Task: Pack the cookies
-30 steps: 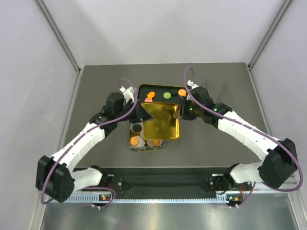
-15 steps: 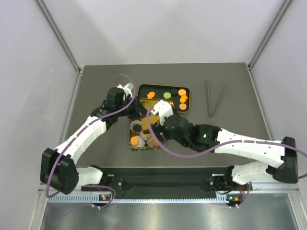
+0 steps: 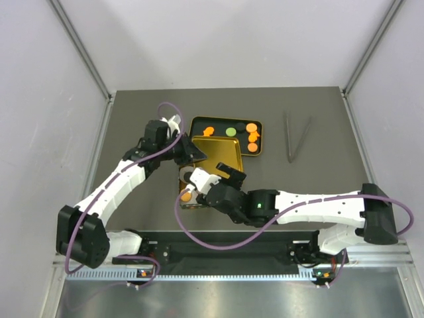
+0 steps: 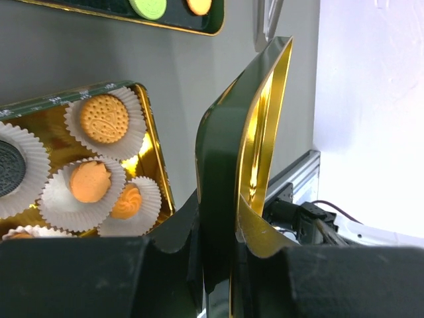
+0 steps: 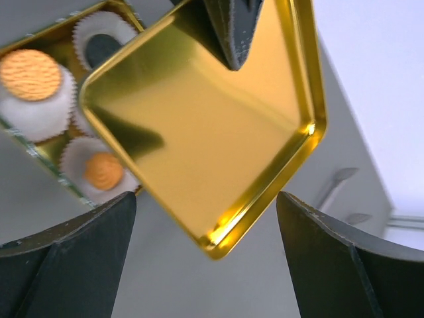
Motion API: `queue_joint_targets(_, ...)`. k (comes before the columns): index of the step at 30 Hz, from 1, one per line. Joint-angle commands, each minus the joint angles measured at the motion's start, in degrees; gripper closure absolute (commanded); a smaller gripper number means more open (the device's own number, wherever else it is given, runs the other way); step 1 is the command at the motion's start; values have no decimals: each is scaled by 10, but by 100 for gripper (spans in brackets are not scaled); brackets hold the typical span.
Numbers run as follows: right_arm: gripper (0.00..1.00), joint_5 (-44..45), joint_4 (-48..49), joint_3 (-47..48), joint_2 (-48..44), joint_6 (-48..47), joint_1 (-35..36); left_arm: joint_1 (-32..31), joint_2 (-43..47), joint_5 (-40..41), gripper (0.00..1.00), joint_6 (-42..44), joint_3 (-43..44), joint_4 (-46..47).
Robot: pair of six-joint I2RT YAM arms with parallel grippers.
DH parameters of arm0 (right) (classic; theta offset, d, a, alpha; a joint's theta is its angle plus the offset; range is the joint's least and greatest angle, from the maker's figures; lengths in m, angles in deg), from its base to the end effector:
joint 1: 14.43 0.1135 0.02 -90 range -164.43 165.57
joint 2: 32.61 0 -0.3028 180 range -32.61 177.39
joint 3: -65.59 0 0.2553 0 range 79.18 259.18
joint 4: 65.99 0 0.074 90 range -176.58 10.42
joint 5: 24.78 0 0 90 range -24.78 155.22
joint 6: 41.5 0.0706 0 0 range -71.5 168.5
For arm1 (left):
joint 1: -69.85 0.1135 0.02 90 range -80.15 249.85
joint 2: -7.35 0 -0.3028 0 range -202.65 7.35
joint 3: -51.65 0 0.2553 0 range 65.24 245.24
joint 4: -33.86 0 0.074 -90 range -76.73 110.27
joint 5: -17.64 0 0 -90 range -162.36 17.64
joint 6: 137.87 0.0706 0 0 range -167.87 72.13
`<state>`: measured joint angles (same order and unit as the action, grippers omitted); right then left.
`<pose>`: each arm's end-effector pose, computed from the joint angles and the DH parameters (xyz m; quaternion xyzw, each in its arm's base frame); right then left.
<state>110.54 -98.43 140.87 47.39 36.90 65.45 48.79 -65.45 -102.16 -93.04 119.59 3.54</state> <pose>0.1057 0.3066 0.3160 -0.4722 0.6995 -0.0551 0.5335 0.2631 -0.1389 0.3032 -0.0634 0.8637 -0.4342 0.2479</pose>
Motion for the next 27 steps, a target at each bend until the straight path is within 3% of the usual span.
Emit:
queue_joint_targets(1,14,65,86,-10,14,-75,8,5,24,-31,100,-11,17,27)
queue_joint_targets(6,16,125,159,-31,37,-150,10,10,33,-48,100,-19,15,31)
queue_joint_targets(18,33,222,465,-104,63,-379,19,25,38,-121,100,-67,1,74)
queue_joint_targets(21,48,229,516,-109,68,-416,19,30,42,-141,99,-84,-8,91)
queue_joint_targets(22,63,231,527,-110,70,-424,19,31,43,-148,97,-90,-11,104)
queue_joint_targets(24,78,235,544,-105,77,-439,18,33,48,-157,90,-99,-13,111)
queue_joint_targets(25,92,237,548,-103,79,-443,19,34,50,-157,85,-99,-13,113)
queue_joint_targets(27,99,242,563,-100,81,-455,19,37,59,-155,65,-98,-10,111)
